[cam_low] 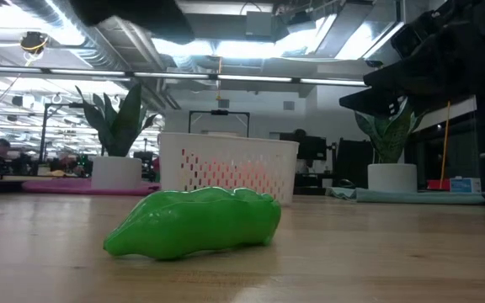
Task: Pick and placing Produce into tupperware
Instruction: Put the green pea into the white bin
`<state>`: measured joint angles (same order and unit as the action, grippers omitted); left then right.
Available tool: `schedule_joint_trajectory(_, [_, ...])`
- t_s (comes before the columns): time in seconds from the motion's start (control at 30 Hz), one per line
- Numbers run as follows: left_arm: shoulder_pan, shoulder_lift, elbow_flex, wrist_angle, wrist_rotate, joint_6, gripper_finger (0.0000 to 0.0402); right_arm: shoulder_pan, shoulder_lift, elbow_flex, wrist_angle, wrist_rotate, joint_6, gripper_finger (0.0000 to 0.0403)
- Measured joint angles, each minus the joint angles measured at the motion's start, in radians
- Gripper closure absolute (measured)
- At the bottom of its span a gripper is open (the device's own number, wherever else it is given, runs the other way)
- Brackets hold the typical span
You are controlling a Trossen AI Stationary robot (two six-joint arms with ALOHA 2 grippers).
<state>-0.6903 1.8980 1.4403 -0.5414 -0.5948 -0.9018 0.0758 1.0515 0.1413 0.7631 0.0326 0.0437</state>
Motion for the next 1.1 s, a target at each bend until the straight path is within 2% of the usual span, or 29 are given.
schedule_joint_trajectory(0.37, [0.022,0.191,0.308,-0.372,0.136,-0.234,0.0198,0.000,0.000,0.000,-0.064,0.000,0.000,0.0014])
schedule_joint_trajectory(0.47, [0.035,0.233,0.358,-0.410,0.179,-0.272,0.0198,0.000,0.000,0.000,-0.069,0.000,-0.001,0.0014])
schedule_joint_trajectory(0.7, [0.080,0.296,0.382,-0.408,0.261,-0.274,0.0198,0.000,0.000,0.000,-0.076,0.000,-0.002,0.0015])
schedule_joint_trajectory(1.1, [0.127,0.361,0.383,-0.402,0.303,-0.240,0.0198,0.000,0.000,0.000,-0.090,0.000,0.000,0.0014])
